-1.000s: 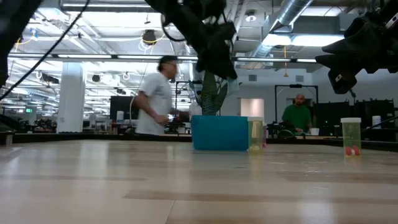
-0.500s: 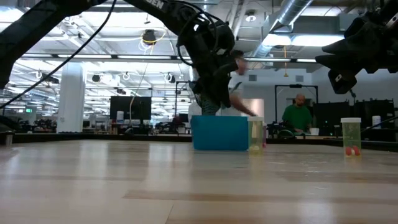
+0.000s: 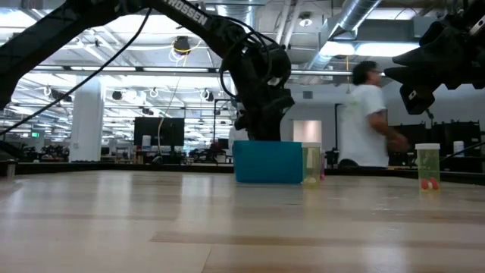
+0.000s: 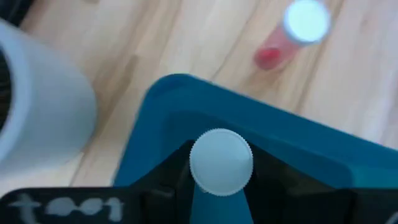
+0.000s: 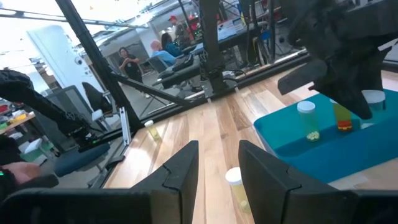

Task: Pick and place pill bottles into a basket
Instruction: Put the left blue pill bottle into the blue container

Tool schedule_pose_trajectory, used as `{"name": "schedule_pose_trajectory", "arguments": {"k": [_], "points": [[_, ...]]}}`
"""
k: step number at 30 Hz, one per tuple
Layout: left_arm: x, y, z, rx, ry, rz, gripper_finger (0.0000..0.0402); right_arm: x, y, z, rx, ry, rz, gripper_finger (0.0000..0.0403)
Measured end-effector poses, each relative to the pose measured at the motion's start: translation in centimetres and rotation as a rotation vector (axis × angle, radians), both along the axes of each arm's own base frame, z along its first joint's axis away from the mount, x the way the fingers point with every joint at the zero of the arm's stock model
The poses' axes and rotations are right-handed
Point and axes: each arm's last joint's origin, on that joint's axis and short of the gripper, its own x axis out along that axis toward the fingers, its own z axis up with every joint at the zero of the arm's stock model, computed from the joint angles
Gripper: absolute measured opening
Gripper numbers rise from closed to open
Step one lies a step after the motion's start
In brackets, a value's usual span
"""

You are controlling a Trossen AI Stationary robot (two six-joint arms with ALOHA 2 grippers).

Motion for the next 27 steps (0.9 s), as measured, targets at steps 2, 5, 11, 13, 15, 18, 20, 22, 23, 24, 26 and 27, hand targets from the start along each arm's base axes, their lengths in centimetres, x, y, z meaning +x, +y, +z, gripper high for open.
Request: {"name": "schedule_pose_trajectory", "arguments": {"k": [2,5,11,13,15,18,20,22,23,24,26,27], "points": [[0.04,0.04,0.03,0.009,-0.003,0.005,0.0102,0.0,0.0,0.01,0.0,-0.001,0.0,0.0108],[0.07,0.11,0.06,0.027,-0.003,0.014,0.0102,0.0,0.0,0.0,0.0,0.0,-0.001,0.0108],[0.11,0.02,0.06,0.032,-0.002,0.004,0.0103,0.0,0.0,0.0,0.0,0.0,0.0,0.0108],[0.1,0.03,0.06,0.034,-0.002,0.002,0.0109,0.0,0.0,0.0,0.0,0.0,-0.001,0.0108],[0.1,0.03,0.06,0.034,-0.001,0.002,0.0117,0.0,0.0,0.0,0.0,0.0,0.0,0.0108],[0.1,0.05,0.06,0.035,-0.001,0.002,0.0133,0.0,0.0,0.0,0.0,0.0,-0.001,0.0108],[0.1,0.05,0.06,0.035,-0.001,0.001,0.0143,0.0,0.0,0.01,0.0,-0.001,-0.001,0.0108],[0.09,0.06,0.06,0.033,-0.001,0.001,0.0151,0.0,0.0,0.0,0.0,0.0,0.0,0.0108],[0.1,0.04,0.06,0.034,-0.001,0.0,0.0154,0.0,0.0,0.0,0.0,0.0,0.0,0.0108],[0.1,0.04,0.06,0.033,-0.001,0.0,0.0156,0.0,0.0,0.01,0.0,-0.001,-0.001,0.0108],[0.11,0.03,0.1,0.033,-0.001,-0.001,0.0157,0.0,0.0,0.01,0.0,-0.001,-0.001,0.0108],[0.08,0.01,0.32,0.031,0.002,-0.002,0.0158,0.0,0.0,0.0,0.0,0.0,-0.001,0.0108]]}}
